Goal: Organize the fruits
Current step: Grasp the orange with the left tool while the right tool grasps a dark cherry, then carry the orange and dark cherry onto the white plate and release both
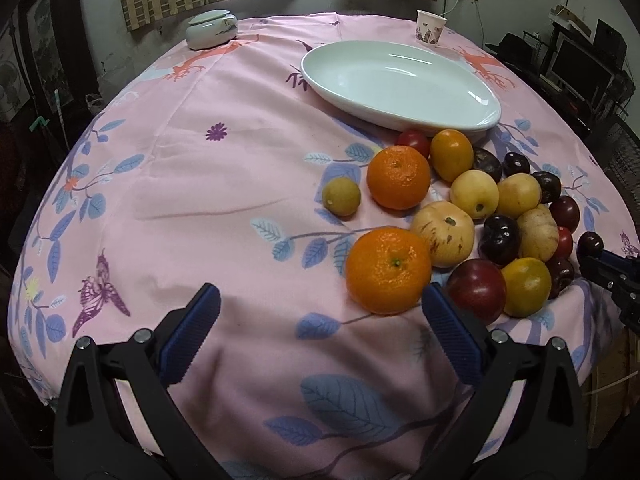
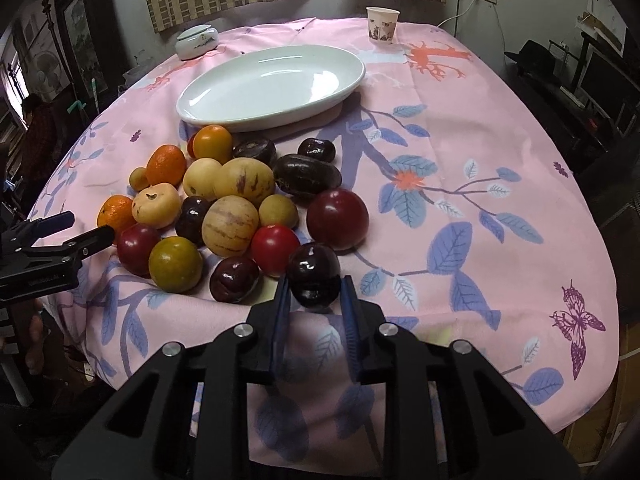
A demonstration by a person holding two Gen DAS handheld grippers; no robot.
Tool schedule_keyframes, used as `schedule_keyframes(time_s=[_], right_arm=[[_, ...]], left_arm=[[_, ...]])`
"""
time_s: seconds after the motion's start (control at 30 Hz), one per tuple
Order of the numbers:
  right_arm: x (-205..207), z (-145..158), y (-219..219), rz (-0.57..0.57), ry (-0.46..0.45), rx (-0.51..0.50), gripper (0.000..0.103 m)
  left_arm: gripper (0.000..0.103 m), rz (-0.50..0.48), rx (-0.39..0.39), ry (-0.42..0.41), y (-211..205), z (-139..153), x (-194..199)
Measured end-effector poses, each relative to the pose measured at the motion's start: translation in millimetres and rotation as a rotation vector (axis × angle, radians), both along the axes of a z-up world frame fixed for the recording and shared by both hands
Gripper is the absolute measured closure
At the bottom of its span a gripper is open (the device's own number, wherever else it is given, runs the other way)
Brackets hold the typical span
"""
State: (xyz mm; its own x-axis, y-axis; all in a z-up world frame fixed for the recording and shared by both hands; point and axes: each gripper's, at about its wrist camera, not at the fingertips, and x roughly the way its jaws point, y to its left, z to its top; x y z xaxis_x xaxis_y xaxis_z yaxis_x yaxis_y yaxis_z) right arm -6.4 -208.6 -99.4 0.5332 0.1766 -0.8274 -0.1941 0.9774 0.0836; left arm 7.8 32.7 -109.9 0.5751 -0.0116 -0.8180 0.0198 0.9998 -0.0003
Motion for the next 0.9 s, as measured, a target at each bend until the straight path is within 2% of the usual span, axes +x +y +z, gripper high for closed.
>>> schedule_keyframes(time_s=[0.03, 0.1, 0.2, 0.23, 0.4, 0.63, 0.77, 0.9], right_arm=[[0, 0, 0, -0.001, 0.003, 0.003, 0.077], [1, -2, -1, -0.002, 0.008, 0.012, 0.077], [3, -5, -2, -0.006, 0.014, 0.024, 0.077], [5, -6, -3, -0.006, 0.015, 0.028, 0.077], [3, 7, -4, -0.002, -0.018, 0.048, 0.077], [12, 26, 12, 0.047, -0.059, 0.07, 0.077], [31, 37, 26, 0.1, -0.072, 0.098, 0.077], [69, 53, 41, 0.159, -0.072, 0.114, 0.077]], left_arm=[[0.003, -0.013, -0.008, -0.005, -3, -2, 2], [0.017, -0.047, -0.043, 0.008, -8, -9, 10], [0.048, -0.054, -0.161, 0.006, -5, -12, 18], [0.057, -0.056, -0.17, 0.013, -6, -11, 20], [0.058, -0.074, -0.158, 0.007, -13, -3, 12], [0.058, -0.085, -0.165, -0.045, -10, 27, 7], [0.058, -0.087, -0.161, -0.061, -9, 43, 26], [0.058, -0.098, -0.127, -0.081, -13, 64, 68]])
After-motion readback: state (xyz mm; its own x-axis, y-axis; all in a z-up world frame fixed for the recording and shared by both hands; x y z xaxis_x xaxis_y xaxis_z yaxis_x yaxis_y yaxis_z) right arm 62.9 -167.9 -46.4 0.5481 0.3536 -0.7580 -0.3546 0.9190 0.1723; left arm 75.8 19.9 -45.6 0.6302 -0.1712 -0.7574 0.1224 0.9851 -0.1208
